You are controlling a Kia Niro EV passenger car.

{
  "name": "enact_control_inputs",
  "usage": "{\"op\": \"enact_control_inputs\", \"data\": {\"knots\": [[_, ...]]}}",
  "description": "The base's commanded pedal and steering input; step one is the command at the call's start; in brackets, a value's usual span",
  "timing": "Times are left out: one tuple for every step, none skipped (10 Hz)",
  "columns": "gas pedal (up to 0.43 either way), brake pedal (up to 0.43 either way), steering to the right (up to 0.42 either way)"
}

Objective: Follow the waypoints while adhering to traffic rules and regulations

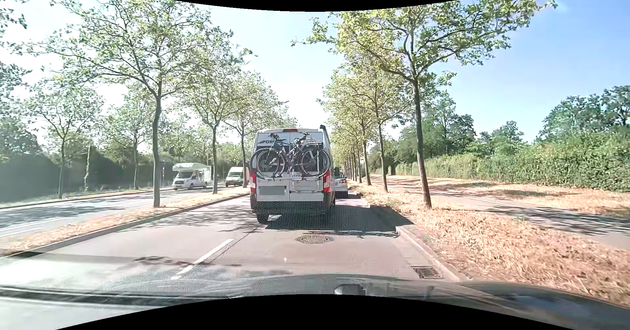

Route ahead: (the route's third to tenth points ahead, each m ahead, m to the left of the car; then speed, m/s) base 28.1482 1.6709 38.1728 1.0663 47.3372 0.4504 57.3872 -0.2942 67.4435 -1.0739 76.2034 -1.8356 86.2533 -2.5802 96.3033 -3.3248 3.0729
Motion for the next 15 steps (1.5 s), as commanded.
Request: {"op": "enact_control_inputs", "data": {"knots": [[0.039,0.000,-0.001],[0.039,0.000,-0.001],[0.028,0.000,-0.001],[0.020,0.000,-0.001],[0.020,0.000,-0.001],[0.008,0.000,0.000],[0.008,0.000,0.000],[0.008,0.000,0.000],[0.008,0.000,0.001],[0.008,0.000,0.002],[0.008,0.000,0.001],[0.008,0.000,0.001],[0.008,0.000,0.001],[0.008,0.000,0.001],[0.008,0.000,0.001]]}}
